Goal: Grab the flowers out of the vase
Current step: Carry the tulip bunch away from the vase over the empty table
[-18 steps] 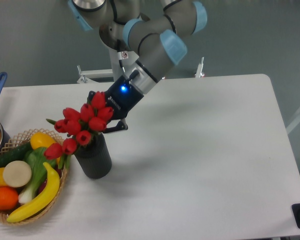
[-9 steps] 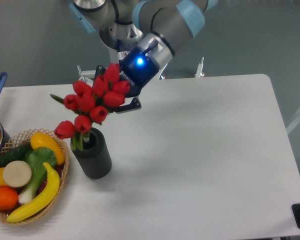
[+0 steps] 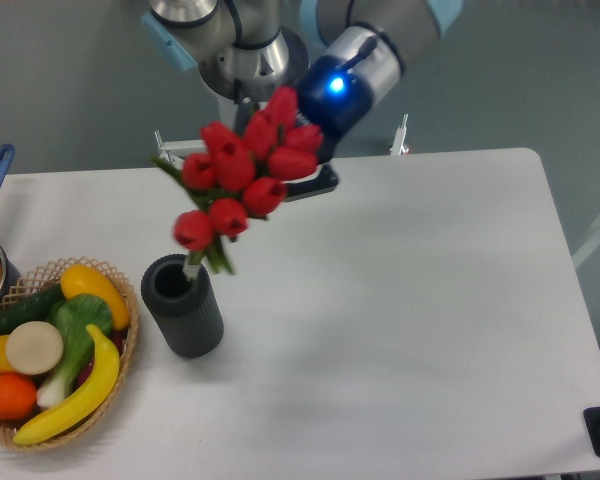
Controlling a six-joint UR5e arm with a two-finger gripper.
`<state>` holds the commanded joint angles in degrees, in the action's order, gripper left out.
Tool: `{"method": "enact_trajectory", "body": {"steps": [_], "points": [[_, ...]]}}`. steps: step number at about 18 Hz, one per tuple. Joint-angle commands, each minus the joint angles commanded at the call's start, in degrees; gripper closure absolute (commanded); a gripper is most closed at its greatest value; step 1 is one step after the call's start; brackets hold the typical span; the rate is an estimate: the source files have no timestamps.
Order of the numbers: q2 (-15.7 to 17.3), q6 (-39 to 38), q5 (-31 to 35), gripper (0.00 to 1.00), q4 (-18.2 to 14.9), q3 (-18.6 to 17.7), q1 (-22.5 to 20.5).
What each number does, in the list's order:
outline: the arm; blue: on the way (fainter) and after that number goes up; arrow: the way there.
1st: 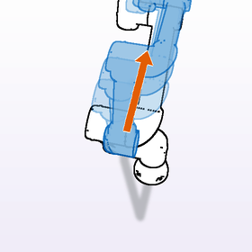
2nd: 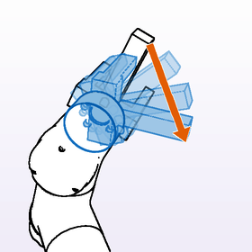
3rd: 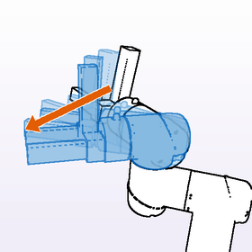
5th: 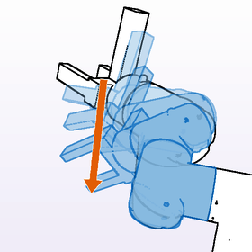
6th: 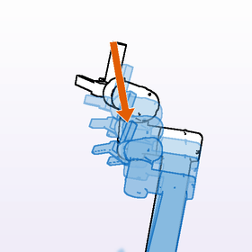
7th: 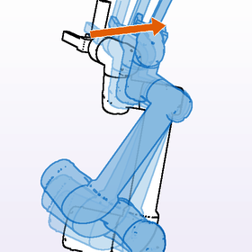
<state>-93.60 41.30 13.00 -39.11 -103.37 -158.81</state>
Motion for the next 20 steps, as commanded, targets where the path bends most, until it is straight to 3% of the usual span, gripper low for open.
{"method": "enact_trajectory", "body": {"steps": [2,5,9,13,18,20], "points": [[-1.3,3.5,2.9,1.00,0.1,1.4,-0.9],[-1.8,10.1,13.6,1.00,0.0,1.9,-3.6],[-1.5,11.0,20.7,1.00,-0.1,1.6,-4.5],[-1.1,15.0,40.2,1.00,-0.4,1.0,-4.2],[-6.2,17.4,52.9,0.96,-1.3,0.6,-4.1],[-6.4,17.7,58.1,0.96,-1.8,0.4,-2.9]]}}
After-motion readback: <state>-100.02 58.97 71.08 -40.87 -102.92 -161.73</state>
